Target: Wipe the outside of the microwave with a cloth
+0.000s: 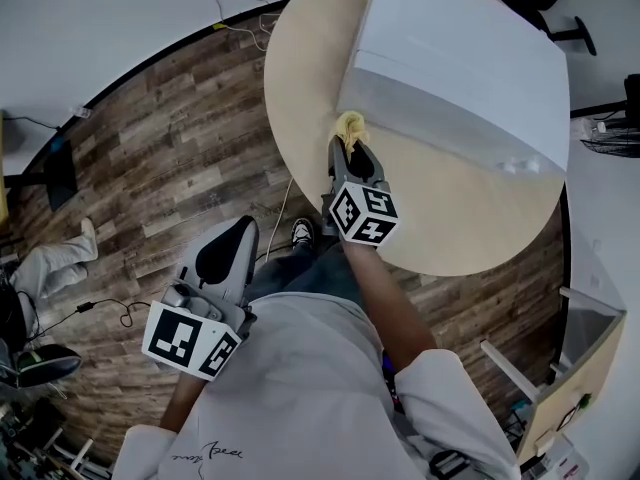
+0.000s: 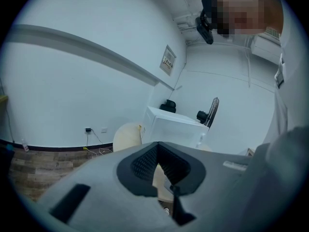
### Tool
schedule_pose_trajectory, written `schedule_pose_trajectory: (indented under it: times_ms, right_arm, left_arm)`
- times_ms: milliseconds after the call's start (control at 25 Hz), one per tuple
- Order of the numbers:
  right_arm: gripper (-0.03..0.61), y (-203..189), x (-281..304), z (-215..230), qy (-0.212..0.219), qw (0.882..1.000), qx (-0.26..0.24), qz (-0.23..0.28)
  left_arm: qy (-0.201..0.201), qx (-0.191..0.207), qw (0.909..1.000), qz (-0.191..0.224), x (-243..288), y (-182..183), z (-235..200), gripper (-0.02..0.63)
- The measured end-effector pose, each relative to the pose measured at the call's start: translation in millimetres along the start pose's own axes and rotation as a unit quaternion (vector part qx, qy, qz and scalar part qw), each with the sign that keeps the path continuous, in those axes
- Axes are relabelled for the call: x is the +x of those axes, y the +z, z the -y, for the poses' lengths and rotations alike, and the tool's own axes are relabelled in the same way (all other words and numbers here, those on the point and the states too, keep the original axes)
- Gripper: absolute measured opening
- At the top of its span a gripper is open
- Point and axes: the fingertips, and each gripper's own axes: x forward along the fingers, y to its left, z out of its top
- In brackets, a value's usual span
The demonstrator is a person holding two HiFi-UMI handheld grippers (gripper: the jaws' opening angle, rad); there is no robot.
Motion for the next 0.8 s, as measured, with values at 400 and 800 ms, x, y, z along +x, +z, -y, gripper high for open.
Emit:
schedule_pose_trajectory:
  times_ms: [400,800]
  right_arm:
    - [0.123,29,-42,6,0.012,1.0,-0.025,0.014]
    - [0.123,63,-96,11,0.02,0.998,-0.048,0.026]
  left_arm:
    - [-0.023,0.021,0.9995,-0.005,5,-3,12,-0.006]
    - [-0.039,0.032,0.9987,-0.008,16,-6,24,-0.008]
